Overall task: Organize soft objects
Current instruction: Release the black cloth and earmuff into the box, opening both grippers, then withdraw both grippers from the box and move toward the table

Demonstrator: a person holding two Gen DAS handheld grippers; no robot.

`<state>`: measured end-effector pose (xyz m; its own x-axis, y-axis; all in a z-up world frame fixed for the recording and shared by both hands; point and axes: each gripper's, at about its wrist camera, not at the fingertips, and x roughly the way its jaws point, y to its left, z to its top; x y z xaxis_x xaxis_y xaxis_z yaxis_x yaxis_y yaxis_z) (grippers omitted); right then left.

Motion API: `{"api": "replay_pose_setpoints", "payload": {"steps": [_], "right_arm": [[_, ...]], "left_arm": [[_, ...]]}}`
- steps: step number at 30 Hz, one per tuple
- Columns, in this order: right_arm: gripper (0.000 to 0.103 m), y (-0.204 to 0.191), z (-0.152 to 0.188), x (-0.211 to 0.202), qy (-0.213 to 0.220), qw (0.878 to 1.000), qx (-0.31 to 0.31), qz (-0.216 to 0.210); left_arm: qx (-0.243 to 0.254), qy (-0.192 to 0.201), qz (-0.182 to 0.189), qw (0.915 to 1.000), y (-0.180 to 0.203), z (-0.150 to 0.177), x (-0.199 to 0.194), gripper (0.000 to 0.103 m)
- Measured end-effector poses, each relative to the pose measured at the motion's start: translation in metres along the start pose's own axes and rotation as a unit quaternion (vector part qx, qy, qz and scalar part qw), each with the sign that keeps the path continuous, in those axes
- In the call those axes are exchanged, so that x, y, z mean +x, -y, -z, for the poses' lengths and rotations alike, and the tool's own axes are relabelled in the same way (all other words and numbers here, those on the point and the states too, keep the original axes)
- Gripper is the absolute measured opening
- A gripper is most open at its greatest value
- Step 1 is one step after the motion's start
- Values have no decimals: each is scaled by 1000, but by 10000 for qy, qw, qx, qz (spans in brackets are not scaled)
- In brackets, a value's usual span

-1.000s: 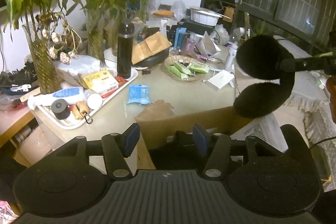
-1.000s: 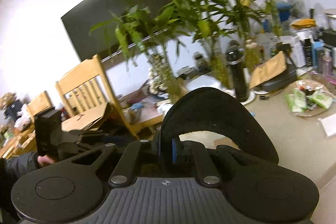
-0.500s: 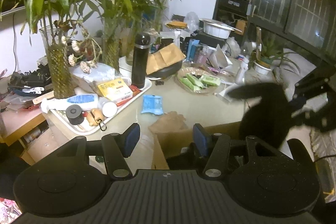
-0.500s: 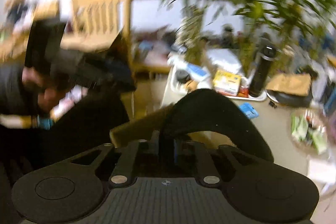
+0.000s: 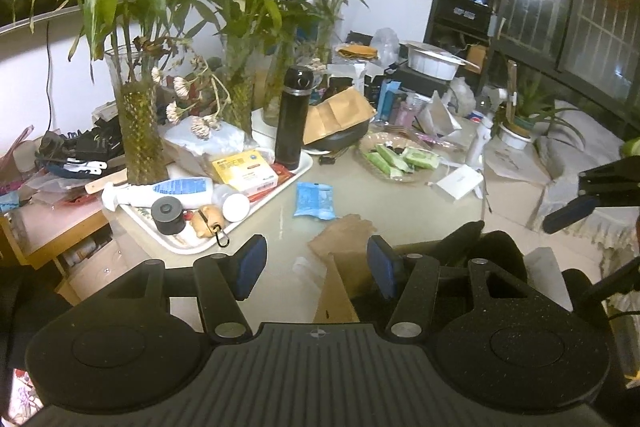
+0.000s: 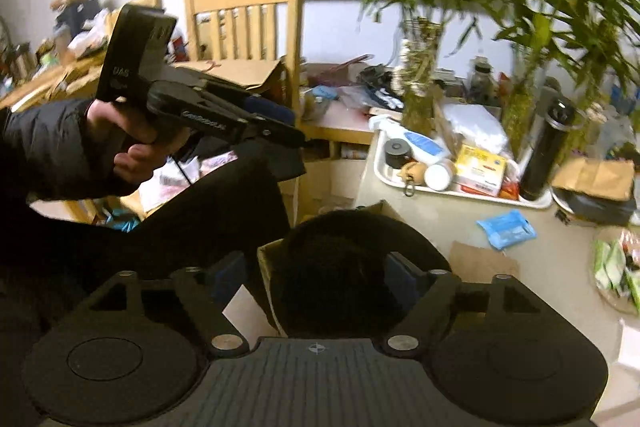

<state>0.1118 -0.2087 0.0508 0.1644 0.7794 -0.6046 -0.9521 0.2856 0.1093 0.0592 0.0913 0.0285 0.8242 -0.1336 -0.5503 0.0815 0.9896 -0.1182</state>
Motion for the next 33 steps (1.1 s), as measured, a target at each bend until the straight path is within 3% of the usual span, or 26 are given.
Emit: {"api": "replay_pose_setpoints", "payload": {"steps": [11,19,24,33], "right_arm": [[103,35,25,-24,430,9910,1088,654],[103,64,48,-21,337,9618,2035,1800],[103,73,60,-21,287,9487,2303,2145],[103,88,62,-21,348,9371,2544,2366]], "left_arm": [[74,-59,36,9999,7,-1,8,55],[148,-246,132,9995,15,7,20,55],[133,-304,145,9993,15,7,27,55],[81,-209,162,9996,13,-2,38,55]]}}
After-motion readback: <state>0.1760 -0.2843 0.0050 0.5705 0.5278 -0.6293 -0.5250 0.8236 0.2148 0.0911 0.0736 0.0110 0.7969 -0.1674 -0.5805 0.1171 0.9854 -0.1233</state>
